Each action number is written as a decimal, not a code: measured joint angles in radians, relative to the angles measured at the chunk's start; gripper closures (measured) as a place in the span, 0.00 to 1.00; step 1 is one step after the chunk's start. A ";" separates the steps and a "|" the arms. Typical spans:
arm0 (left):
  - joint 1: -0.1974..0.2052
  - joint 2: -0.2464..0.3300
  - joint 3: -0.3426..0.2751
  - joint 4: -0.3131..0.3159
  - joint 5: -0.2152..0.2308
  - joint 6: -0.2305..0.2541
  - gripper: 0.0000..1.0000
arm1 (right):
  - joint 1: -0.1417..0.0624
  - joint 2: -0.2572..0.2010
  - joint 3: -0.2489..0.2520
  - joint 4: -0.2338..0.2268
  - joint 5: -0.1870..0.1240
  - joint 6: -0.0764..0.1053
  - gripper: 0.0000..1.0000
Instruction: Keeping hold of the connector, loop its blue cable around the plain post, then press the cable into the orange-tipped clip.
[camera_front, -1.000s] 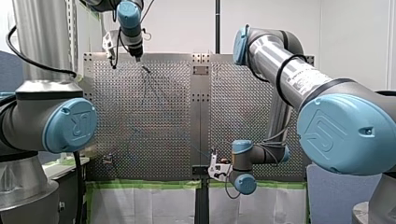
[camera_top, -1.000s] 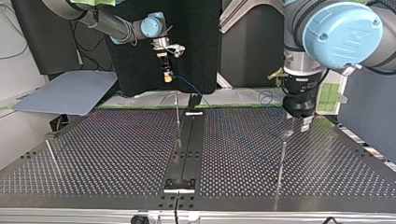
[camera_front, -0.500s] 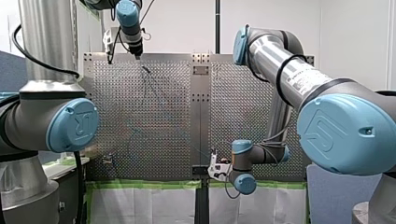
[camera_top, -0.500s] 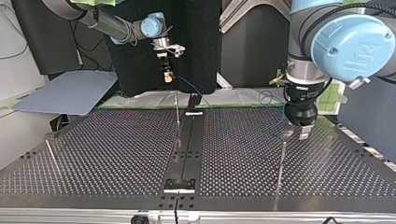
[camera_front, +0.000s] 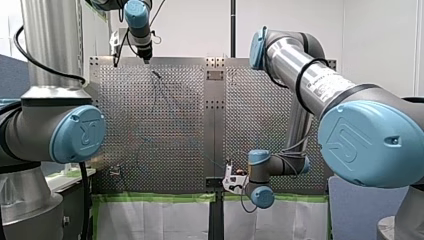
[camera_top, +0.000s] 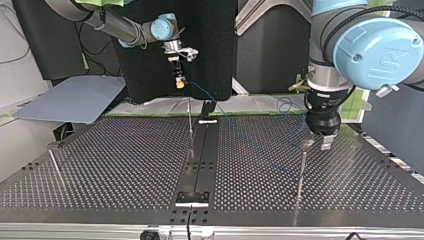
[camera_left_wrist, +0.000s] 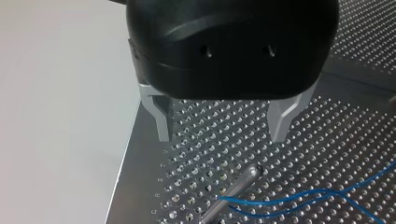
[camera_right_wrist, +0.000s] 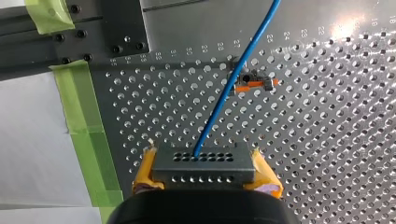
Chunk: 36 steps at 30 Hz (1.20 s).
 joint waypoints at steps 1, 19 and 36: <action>0.000 0.000 0.000 0.000 0.000 0.000 0.00 | 0.000 0.000 0.000 0.000 0.000 0.000 1.00; -0.106 -0.033 0.000 0.094 -0.012 0.140 0.00 | 0.000 0.000 -0.004 0.006 0.000 0.001 1.00; -0.272 -0.195 0.000 0.259 -0.176 0.307 0.00 | 0.001 0.000 -0.004 0.005 -0.002 0.001 1.00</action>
